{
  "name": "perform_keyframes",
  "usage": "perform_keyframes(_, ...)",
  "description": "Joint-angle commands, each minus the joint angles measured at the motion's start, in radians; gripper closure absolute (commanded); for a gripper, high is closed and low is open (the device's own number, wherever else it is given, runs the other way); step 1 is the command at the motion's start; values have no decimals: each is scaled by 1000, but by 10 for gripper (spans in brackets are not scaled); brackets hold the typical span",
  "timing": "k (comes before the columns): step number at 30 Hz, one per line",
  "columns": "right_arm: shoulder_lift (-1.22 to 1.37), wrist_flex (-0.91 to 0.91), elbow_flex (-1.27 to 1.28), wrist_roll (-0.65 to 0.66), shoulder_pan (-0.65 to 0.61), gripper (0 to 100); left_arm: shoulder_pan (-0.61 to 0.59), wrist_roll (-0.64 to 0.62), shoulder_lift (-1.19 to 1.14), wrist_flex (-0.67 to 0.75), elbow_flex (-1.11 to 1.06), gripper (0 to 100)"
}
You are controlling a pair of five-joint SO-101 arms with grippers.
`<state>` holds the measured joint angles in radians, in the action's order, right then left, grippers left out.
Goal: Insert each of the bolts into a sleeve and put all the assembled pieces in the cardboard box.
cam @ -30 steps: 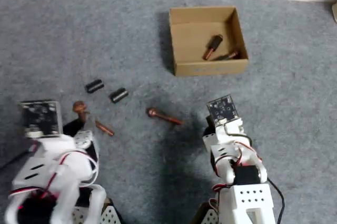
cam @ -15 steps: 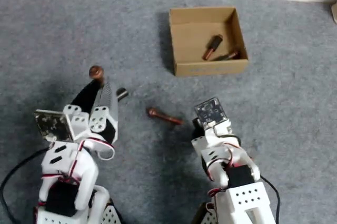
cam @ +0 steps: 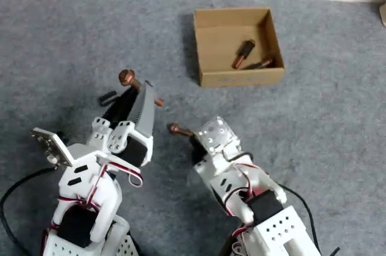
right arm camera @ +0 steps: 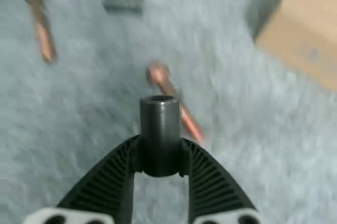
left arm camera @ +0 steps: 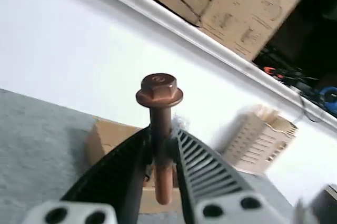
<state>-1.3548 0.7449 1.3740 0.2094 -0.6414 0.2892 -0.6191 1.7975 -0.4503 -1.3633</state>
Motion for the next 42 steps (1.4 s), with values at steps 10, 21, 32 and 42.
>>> perform_keyframes(10,-420,-8,56,-92,-108,995,99,-17,-7,35,-50,994)
perform_keyframes(21,-410,-10,111,-25,-110,995,101,-14,-5,25,-77,994)
perform_keyframes(32,-410,-10,102,-20,-58,995,185,-14,-5,-150,-77,994)
perform_keyframes(42,-410,-8,108,-20,-59,995,286,-17,-5,-187,-124,994)
